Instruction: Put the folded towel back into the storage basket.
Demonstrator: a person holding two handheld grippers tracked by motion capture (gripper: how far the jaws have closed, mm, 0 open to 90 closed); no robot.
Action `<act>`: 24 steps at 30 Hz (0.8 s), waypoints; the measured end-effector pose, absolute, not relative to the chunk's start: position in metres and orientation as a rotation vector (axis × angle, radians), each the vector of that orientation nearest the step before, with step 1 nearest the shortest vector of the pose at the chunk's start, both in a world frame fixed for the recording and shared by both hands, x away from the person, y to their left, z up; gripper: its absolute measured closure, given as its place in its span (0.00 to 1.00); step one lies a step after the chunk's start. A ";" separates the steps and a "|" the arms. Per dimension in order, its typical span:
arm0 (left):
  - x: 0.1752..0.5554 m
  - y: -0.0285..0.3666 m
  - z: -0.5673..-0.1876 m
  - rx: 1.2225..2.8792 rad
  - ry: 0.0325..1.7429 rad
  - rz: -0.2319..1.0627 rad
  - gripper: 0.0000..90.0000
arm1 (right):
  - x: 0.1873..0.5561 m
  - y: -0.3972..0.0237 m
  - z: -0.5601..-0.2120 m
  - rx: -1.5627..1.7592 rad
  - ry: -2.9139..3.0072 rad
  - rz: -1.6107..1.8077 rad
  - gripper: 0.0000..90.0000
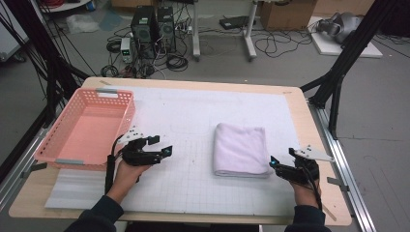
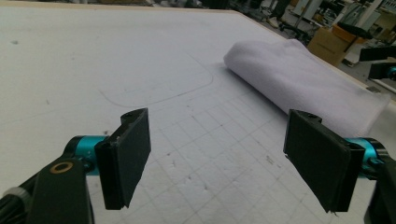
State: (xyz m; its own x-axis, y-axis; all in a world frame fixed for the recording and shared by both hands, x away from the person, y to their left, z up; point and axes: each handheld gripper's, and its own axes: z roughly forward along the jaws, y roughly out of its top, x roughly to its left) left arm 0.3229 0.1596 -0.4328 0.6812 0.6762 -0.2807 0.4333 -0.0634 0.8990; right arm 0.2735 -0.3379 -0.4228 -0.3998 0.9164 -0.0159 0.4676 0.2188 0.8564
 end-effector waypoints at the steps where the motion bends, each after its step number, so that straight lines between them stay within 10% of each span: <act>1: 0.323 0.157 -0.433 1.700 0.904 0.247 0.26 | 0.273 -0.338 -0.423 1.266 1.966 1.093 0.23; 24: 0.361 0.064 -0.437 1.764 0.900 0.114 0.30 | 0.266 -0.352 -0.421 1.273 1.946 1.123 0.23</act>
State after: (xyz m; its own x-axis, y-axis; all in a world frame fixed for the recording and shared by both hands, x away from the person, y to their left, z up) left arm 0.3615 0.0638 -0.4374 0.7071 0.6178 -0.3441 0.5128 -0.1130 0.8510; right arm 0.2661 -0.3517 -0.4206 -0.3986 0.9171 -0.0040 0.4553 0.2017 0.8672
